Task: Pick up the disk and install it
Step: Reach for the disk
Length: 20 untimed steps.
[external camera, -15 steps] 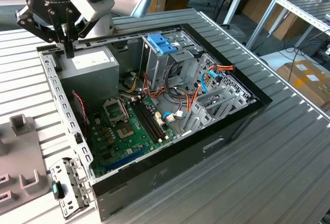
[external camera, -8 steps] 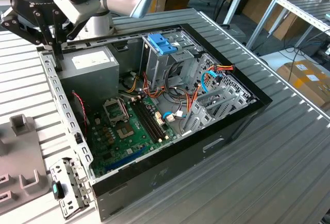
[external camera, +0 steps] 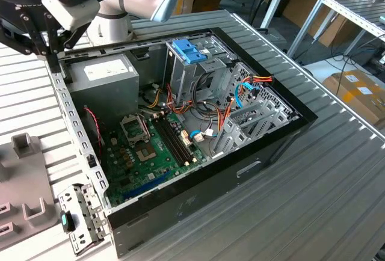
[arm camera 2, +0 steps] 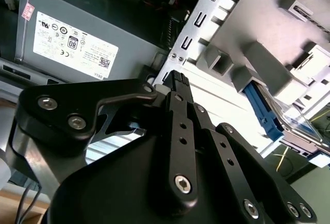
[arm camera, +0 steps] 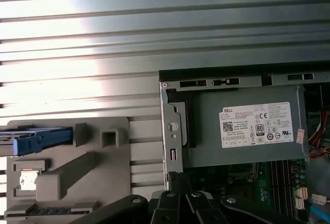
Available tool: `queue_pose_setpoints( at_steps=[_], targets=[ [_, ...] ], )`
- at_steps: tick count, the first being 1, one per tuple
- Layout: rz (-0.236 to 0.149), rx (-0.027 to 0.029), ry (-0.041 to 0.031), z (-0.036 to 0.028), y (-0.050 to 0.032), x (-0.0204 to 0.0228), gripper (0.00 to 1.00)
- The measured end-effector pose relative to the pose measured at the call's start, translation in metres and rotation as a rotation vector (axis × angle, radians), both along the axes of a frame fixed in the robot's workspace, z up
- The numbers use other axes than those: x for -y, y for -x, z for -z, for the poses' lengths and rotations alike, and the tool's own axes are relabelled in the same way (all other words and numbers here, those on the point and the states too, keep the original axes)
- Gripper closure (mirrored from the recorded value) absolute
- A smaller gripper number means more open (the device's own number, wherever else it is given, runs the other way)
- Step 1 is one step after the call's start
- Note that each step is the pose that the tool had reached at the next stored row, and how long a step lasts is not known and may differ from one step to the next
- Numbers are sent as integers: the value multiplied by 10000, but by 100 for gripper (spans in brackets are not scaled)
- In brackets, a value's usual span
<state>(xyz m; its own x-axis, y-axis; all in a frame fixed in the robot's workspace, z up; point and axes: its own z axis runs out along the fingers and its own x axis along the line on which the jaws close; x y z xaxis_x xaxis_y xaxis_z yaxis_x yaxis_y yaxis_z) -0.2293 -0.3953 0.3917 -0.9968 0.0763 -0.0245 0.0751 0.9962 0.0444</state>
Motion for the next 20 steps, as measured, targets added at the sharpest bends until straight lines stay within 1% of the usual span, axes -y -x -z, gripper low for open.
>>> queue_pose_setpoints(
  at_steps=[5,13,15,20],
  targets=[
    [0,-1,0,0,37,0,89],
    [-1,0,0,1,209,0,89],
    [0,1,-1,3,274,0,89],
    [0,0,0,3,372,0,89]
  ],
)
